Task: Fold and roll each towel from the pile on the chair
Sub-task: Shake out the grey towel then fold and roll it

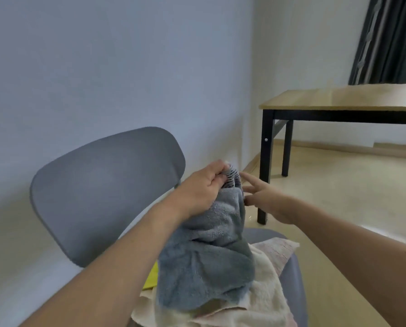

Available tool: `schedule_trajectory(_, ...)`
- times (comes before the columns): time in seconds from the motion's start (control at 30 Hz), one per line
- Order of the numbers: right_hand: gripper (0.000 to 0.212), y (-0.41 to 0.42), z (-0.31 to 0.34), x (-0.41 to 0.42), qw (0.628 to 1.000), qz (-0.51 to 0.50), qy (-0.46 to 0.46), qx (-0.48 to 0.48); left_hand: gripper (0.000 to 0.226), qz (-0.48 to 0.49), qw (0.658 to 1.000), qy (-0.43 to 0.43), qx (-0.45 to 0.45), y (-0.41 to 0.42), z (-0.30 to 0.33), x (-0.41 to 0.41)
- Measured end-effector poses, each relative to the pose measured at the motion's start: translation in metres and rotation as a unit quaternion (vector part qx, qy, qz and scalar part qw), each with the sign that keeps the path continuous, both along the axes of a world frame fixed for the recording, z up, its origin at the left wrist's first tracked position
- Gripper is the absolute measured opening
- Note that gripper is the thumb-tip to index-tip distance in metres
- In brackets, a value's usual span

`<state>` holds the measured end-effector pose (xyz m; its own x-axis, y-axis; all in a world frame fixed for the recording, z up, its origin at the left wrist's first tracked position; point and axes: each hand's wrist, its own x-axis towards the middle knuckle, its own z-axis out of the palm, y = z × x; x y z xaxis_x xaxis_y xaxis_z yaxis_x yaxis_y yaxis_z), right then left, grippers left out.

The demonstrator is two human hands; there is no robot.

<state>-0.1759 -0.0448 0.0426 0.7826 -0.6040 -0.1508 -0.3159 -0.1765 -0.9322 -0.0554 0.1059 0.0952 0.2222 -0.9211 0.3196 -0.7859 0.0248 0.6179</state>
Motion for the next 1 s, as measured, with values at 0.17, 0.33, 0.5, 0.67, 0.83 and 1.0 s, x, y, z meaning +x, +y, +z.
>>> schedule_trajectory(0.17,0.049,0.035,0.090,-0.025,0.995,0.072,-0.059,0.029,0.018,0.000,0.997,-0.045,-0.070,0.032,0.102,-0.031)
schedule_trajectory(0.33,0.021,0.080,0.182,-0.060,0.968,-0.008,-0.245,0.062,0.009,0.085,0.980,-0.138,-0.118,0.079,0.183,-0.049)
schedule_trajectory(0.5,0.021,0.112,0.245,-0.082,0.938,-0.093,-0.333,0.020,0.018,0.193,0.966,-0.171,-0.035,0.126,0.211,-0.042)
schedule_trajectory(0.67,0.021,0.116,0.272,-0.091,0.898,-0.276,-0.338,-0.057,0.030,0.203,0.976,-0.058,0.059,0.177,0.224,-0.027)
schedule_trajectory(0.83,0.017,0.128,0.291,-0.101,0.899,-0.268,-0.186,-0.291,0.019,0.122,0.978,0.167,-0.025,0.204,0.267,-0.046)
schedule_trajectory(1.0,0.037,0.144,0.312,-0.097,0.886,-0.257,-0.156,-0.353,0.020,-0.032,0.914,0.386,-0.118,0.205,0.300,-0.089)
